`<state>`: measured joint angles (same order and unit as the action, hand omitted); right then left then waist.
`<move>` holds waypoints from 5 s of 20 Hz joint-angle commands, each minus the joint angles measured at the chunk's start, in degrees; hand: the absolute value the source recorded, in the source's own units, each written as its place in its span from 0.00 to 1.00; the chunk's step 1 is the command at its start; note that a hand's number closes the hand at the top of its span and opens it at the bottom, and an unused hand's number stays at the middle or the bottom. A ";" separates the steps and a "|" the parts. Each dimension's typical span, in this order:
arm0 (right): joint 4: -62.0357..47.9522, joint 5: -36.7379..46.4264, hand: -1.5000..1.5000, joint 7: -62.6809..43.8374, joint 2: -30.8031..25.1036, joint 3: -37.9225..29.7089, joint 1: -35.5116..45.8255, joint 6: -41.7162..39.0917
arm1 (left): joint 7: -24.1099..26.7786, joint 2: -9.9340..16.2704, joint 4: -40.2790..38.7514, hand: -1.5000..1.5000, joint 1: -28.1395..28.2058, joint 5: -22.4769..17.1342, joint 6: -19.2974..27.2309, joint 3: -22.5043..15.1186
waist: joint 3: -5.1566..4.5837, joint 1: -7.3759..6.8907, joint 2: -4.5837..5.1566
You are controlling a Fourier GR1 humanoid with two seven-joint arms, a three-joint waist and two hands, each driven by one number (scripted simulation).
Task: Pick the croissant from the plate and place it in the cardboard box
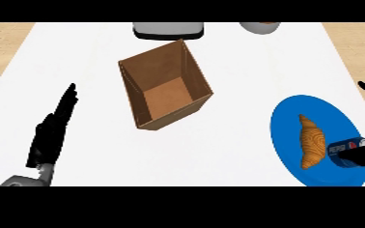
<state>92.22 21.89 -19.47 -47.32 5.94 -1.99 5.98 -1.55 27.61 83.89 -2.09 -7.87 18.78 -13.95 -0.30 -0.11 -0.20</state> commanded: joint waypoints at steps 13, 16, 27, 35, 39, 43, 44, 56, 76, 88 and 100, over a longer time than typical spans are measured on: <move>8.88 6.66 0.00 -35.42 9.72 11.30 9.76 -20.96 | -4.27 -4.97 3.13 0.50 -0.08 5.95 0.46 -0.81 | 0.29 -0.19 0.21; 8.45 6.08 0.00 -32.12 7.86 6.25 8.95 -24.85 | 1.72 -4.92 -1.81 0.50 1.22 4.17 -3.56 3.70 | 0.27 0.08 0.21; 7.07 15.51 0.00 -27.00 14.72 5.09 -0.14 -23.07 | -3.37 -5.53 5.98 0.50 3.90 7.84 -7.08 7.21 | 0.30 0.13 0.12; 2.91 22.45 0.00 -21.68 19.53 3.25 -0.44 -21.46 | -1.40 -9.74 4.89 0.50 5.19 12.00 -7.74 8.83 | 0.30 0.07 0.16; -3.42 22.17 0.00 -20.30 21.58 0.70 6.05 -23.09 | -5.83 -8.62 6.86 0.50 3.31 11.46 -10.29 11.26 | 0.31 -0.14 0.22; -5.86 23.63 0.00 -17.00 21.40 -2.11 5.63 -22.92 | -6.12 -10.94 8.79 0.50 4.68 13.40 -10.03 11.11 | 0.31 -0.10 0.18; -3.44 26.27 0.00 -17.21 23.86 0.90 0.18 -19.61 | -1.03 -12.71 1.74 0.50 2.42 14.26 -10.14 10.88 | 0.30 0.20 0.20; -10.99 30.33 0.00 -12.99 26.18 -2.68 3.63 -22.16 | -3.36 -15.04 0.64 0.50 -1.51 16.76 -12.73 13.99 | 0.30 0.13 0.22; -11.29 34.60 1.00 24.28 21.89 14.98 26.91 -21.43 | -3.09 -16.24 6.90 0.50 -1.85 17.94 -17.59 8.78 | 0.73 -13.63 3.89; -28.67 19.99 1.00 62.07 17.85 7.64 46.93 -22.32 | -4.28 -15.99 4.91 0.50 -4.49 17.81 -17.24 10.22 | 0.60 -10.10 3.52; -44.45 1.28 1.00 79.53 22.73 5.07 61.12 -39.16 | -4.18 -15.96 2.03 0.50 -4.54 17.57 -15.99 12.48 | 0.33 -6.68 2.28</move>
<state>52.46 26.73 49.85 -25.94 10.54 54.68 -22.91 -5.78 11.07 87.19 -6.22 10.21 2.72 -2.94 0.12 -7.92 2.43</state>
